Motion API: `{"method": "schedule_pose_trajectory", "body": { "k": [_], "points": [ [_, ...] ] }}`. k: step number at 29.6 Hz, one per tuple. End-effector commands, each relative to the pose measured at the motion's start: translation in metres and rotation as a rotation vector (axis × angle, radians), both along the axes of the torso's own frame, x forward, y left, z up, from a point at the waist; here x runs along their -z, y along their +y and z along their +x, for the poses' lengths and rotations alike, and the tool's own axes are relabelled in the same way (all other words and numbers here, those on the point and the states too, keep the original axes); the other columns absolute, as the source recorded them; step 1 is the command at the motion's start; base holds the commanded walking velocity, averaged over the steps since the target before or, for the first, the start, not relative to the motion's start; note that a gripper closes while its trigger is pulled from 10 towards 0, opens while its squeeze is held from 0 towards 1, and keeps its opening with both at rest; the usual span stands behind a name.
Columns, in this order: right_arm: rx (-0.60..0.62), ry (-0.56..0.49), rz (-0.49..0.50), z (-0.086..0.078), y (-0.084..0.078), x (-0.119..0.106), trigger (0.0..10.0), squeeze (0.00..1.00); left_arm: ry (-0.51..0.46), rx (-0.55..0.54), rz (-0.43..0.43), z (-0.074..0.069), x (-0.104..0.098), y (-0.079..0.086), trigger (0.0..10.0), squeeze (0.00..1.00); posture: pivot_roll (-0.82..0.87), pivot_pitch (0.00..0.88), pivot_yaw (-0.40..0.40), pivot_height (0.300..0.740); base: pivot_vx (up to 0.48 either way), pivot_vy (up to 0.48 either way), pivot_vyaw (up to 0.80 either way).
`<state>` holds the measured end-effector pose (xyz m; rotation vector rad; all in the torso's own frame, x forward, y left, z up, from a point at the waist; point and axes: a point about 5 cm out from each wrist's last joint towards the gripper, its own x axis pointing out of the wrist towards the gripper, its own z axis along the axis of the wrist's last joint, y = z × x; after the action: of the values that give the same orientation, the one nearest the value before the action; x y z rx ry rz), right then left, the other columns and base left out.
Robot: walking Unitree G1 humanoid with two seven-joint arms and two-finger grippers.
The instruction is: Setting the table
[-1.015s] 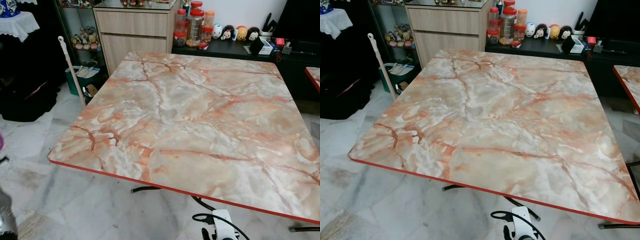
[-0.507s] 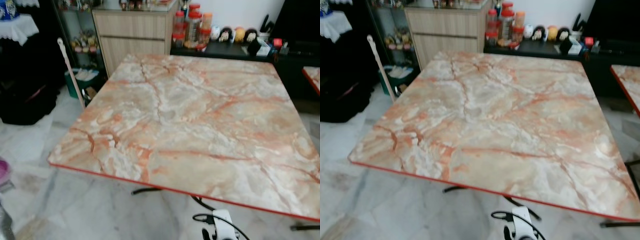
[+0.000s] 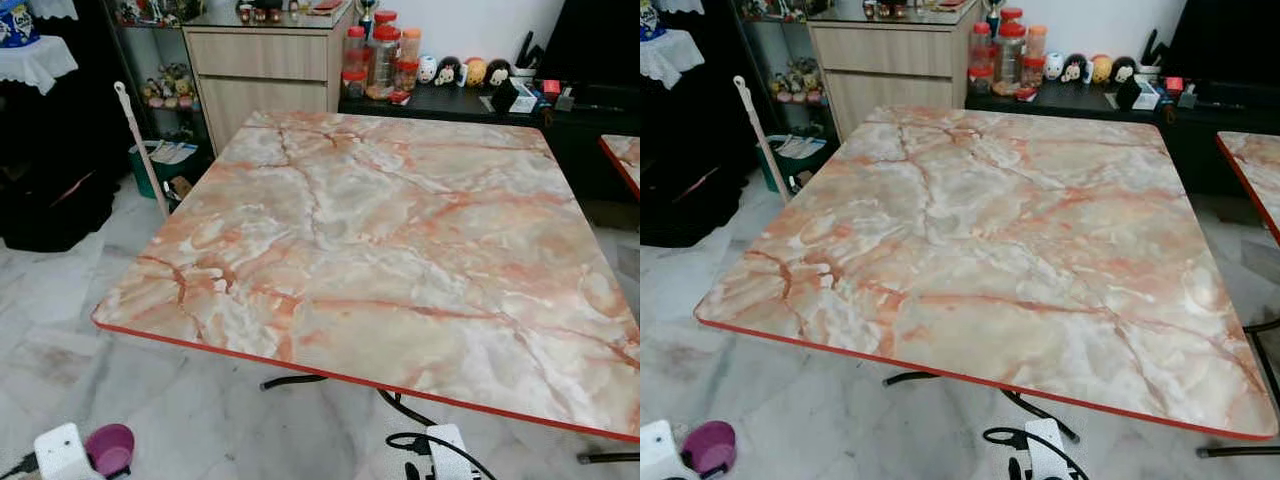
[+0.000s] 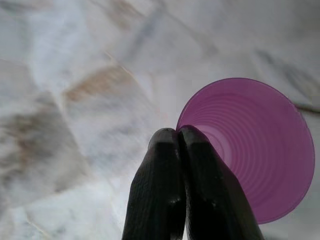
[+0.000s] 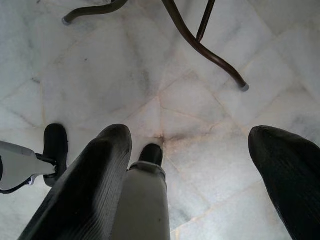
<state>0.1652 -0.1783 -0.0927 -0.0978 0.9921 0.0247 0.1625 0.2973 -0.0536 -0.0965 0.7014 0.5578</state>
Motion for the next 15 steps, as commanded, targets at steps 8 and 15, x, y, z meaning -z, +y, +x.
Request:
{"method": "schedule_pose_trajectory", "body": {
  "k": [8,15],
  "points": [
    [0.12,0.024,0.026,-0.003,-0.003,0.002,10.0,0.0,0.091,0.216,-0.064,0.007,0.019,-0.046,10.0,0.0,0.03,0.0,0.009,0.74,0.0,0.0,0.0],
    [0.234,0.045,0.037,-0.011,-0.011,0.004,10.0,0.0,0.116,0.261,-0.084,0.008,0.023,-0.062,10.0,0.0,0.01,0.0,0.013,0.74,0.0,-0.106,-0.23]
  ]
}}
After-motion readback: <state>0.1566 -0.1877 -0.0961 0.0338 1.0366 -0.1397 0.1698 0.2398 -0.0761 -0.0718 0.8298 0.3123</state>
